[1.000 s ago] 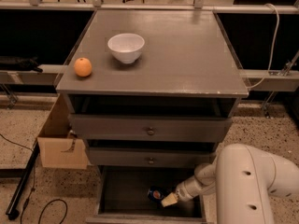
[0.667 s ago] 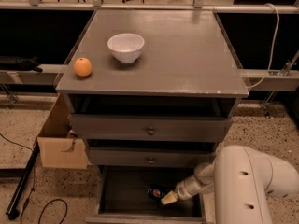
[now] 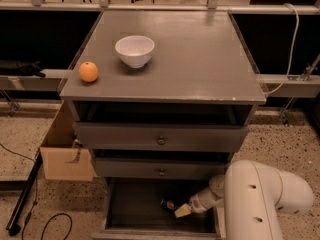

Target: Place pepsi can into bottom drawer

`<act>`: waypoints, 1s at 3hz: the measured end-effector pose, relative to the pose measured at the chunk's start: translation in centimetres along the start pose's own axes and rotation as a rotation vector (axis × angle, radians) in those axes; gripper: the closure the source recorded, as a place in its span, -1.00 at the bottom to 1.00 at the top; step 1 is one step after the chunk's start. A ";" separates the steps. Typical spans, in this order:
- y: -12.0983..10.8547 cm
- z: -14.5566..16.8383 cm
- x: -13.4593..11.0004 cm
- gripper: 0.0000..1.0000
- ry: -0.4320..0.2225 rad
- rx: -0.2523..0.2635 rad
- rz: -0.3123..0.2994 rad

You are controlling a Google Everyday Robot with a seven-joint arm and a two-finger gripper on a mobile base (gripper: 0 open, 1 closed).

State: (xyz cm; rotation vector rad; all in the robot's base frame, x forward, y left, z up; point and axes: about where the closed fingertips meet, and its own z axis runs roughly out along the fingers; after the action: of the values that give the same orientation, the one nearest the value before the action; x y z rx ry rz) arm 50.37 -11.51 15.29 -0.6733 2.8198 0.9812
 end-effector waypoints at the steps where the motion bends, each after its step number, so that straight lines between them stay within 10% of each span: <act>1: 0.0 0.0 0.0 1.00 0.000 0.000 0.000; 3: 0.0 0.0 0.0 0.21 0.000 0.000 0.000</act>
Offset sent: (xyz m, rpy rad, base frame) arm 0.0000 0.0000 0.0000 0.0000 0.0000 0.0000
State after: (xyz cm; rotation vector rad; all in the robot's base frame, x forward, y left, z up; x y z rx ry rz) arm 50.36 -11.50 15.29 -0.6734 2.8199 0.9814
